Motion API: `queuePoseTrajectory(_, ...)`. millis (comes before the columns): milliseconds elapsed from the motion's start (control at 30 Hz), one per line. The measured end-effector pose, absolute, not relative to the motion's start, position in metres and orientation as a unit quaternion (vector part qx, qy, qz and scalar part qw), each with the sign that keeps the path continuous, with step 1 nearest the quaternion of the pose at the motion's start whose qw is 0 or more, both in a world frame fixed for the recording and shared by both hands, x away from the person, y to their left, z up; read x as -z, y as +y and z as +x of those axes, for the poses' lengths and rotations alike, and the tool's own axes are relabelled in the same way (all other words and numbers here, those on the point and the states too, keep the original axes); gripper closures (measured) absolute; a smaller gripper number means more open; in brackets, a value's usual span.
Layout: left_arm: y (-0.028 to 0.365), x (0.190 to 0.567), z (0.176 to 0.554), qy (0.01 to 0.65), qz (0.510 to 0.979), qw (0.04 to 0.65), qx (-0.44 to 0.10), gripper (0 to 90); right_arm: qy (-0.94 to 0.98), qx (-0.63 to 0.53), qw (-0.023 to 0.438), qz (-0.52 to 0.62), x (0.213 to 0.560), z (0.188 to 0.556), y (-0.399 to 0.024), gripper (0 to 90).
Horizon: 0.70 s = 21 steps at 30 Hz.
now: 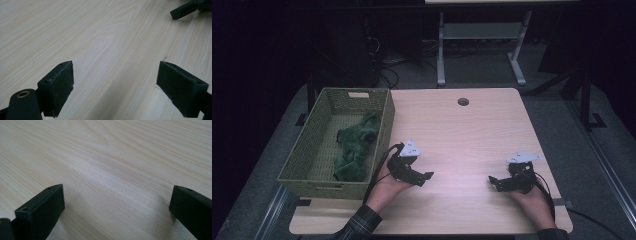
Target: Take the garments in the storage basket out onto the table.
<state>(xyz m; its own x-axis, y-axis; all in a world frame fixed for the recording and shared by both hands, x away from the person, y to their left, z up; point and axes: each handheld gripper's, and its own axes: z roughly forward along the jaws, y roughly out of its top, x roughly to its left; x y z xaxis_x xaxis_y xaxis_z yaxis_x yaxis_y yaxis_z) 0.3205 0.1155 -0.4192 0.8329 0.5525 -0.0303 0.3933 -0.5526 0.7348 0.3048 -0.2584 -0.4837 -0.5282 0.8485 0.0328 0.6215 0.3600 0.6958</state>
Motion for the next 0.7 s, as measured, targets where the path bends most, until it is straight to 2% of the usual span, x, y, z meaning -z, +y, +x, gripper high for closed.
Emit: queuePoseTrajectory(700, 0.115, 0.396, 0.322, 0.262, 0.877, 0.389, -0.101, 13.7, 0.807, -0.336, 0.169, 0.455, 0.484, 0.305, -0.258, 0.0)
